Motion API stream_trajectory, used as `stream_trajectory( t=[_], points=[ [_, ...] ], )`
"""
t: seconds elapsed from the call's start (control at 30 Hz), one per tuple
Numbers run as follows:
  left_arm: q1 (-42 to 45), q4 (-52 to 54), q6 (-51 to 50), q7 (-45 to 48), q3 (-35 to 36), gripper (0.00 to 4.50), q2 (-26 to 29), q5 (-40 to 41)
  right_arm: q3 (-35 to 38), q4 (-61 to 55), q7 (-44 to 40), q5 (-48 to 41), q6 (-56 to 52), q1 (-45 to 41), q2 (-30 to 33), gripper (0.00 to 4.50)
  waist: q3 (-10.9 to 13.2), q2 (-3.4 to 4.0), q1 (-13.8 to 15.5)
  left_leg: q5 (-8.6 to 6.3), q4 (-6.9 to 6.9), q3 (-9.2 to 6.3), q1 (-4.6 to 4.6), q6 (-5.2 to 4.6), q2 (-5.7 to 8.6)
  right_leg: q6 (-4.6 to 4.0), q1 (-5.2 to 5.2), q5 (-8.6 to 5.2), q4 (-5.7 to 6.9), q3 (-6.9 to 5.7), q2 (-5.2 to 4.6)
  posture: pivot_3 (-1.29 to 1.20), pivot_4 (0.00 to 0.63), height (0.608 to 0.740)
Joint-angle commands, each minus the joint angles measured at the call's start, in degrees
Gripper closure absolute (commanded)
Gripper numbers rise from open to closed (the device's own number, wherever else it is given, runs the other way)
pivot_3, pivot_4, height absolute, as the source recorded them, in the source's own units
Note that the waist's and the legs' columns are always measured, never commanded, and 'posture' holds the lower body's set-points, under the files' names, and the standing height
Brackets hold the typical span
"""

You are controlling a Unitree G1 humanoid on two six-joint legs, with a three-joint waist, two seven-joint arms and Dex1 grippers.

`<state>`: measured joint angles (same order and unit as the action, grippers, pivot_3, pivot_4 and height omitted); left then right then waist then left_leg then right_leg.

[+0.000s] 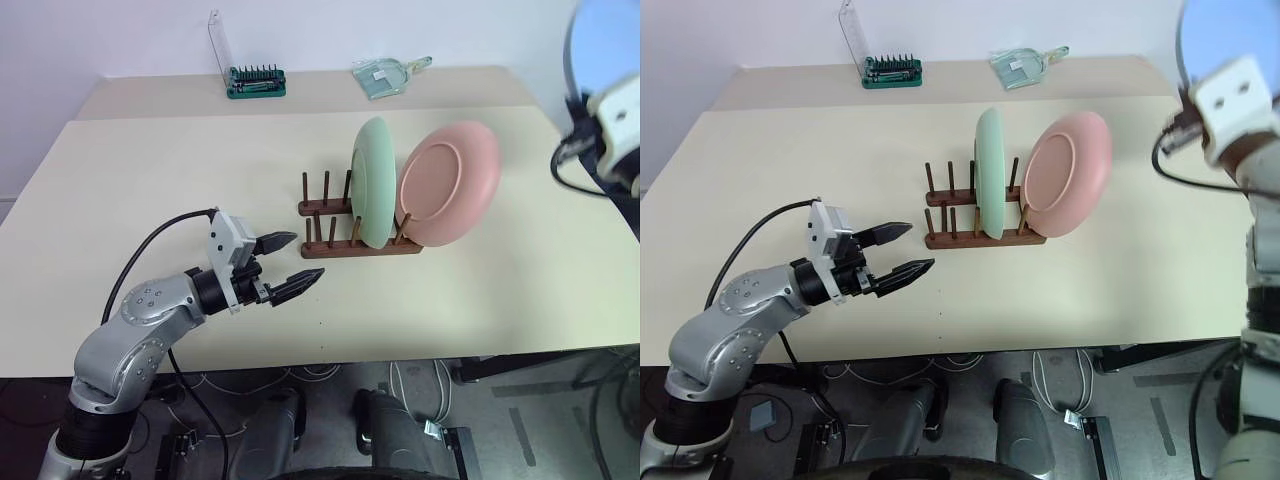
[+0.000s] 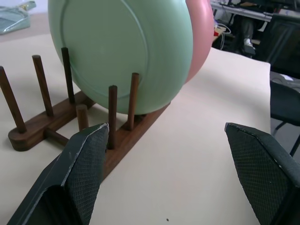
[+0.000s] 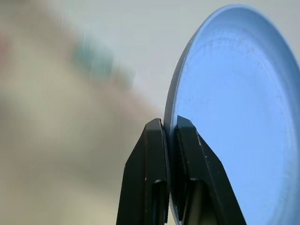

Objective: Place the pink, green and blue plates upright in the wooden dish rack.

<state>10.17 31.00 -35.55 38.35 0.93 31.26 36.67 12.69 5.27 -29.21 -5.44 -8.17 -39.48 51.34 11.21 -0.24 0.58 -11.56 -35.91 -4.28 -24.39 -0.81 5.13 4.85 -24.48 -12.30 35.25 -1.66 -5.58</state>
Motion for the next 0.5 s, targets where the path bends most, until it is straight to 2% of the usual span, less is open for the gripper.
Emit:
stream_trajectory(
  t=[0.03, 0.1, 0.23, 0.4, 0.5],
  points=[
    [0.2, 0.0, 2.0, 0.0, 1.9, 0.40, 0.6, -0.9, -0.2, -12.6, -5.1, -12.7, -5.7, -5.1, -4.5, 4.48, 0.0, -0.03, 0.1, 0.00, 0.00, -0.03, 0.00, 0.00, -0.01, 0.00, 0.00, 0.00, 0.00, -0.01, 0.01, 0.00, 0.150, 0.740],
    [-0.5, -0.2, 2.5, 0.1, 2.6, 0.40, 1.1, -1.3, -0.5, -19.3, -6.3, -23.7, -13.0, -6.6, -9.4, 4.48, 0.0, -0.08, 0.1, 0.00, 0.01, -0.07, 0.00, -0.01, -0.01, 0.00, 0.01, 0.00, -0.01, -0.01, 0.01, 0.00, 0.150, 0.740],
    [-1.6, -0.4, 3.0, 0.0, 3.8, 0.40, 1.8, -1.5, -1.0, -27.5, -4.6, -38.0, -22.8, -7.7, -16.1, 4.48, 0.0, -0.08, 0.3, 0.00, -0.03, -0.15, -0.03, -0.01, 0.02, 0.00, 0.01, 0.00, -0.01, -0.01, 0.00, 0.00, 0.150, 0.740],
    [-4.1, -0.5, 3.7, -0.5, 6.8, 0.40, 3.1, -2.0, -4.4, -32.3, 8.3, -61.1, -32.7, -5.9, -31.1, 4.48, 0.0, -0.09, -0.2, -0.01, 0.06, -0.16, -0.03, -0.01, 0.01, -0.01, -0.09, 0.00, 0.04, 0.01, 0.00, 0.00, 0.150, 0.740],
    [-5.2, -0.3, 3.8, -0.9, 8.3, 0.40, 3.4, -2.1, -4.7, -31.6, 15.8, -69.4, -36.4, -3.6, -34.4, 4.48, 0.0, -0.07, 0.0, 0.01, 0.09, -0.19, -0.01, 0.03, 0.00, -0.04, -0.15, 0.01, 0.15, 0.02, 0.01, 0.00, 0.150, 0.740]
  ],
)
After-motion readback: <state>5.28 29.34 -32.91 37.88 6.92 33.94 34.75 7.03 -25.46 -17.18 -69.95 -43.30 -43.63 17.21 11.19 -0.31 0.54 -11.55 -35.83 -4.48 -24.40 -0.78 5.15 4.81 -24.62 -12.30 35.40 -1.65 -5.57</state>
